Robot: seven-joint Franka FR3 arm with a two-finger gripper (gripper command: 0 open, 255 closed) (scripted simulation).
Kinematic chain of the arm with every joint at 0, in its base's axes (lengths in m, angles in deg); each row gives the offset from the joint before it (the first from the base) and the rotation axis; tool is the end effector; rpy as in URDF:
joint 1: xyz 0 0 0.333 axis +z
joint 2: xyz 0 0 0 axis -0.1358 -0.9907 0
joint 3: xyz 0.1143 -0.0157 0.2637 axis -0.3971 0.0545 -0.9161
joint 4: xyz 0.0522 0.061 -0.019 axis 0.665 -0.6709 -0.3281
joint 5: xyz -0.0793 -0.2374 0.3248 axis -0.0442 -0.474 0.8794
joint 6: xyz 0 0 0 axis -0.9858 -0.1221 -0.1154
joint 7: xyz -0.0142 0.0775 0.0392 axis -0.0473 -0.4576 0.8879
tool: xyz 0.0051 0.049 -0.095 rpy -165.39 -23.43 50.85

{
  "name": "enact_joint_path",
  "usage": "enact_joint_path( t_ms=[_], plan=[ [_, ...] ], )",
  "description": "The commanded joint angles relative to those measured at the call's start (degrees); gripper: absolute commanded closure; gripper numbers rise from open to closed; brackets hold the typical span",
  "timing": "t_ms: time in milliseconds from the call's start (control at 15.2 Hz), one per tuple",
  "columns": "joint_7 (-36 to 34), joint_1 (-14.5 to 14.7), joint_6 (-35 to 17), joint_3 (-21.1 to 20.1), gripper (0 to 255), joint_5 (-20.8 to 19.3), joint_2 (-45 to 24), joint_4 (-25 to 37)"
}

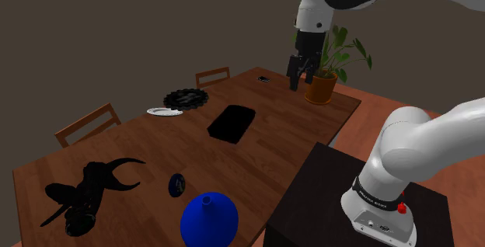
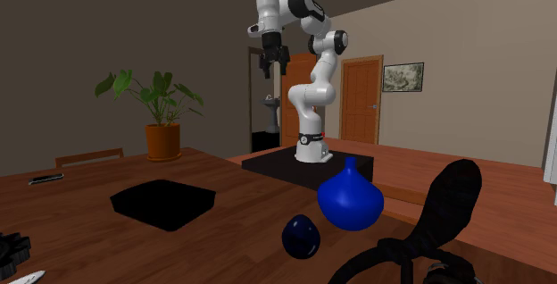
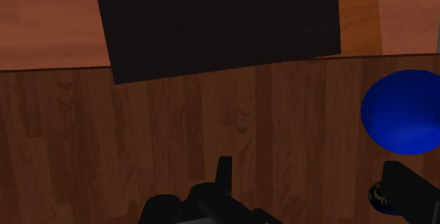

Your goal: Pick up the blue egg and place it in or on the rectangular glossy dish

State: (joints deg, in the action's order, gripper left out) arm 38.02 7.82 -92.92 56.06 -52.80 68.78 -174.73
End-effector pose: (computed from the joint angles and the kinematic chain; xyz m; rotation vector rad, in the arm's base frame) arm 0.3446 0.0012 0.5384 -3.0386 0.2051 0.0667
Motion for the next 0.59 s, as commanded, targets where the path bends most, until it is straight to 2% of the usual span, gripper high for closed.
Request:
enact_joint_path(
  t_ms=[0,528],
  plan=[
    [0.0,0.0,0.0,0.0,0,0.0,0.0,0.0],
    [-11.0,1.9,-9.8,-9.6,0,3.3,-12.5,1.7]
  ],
)
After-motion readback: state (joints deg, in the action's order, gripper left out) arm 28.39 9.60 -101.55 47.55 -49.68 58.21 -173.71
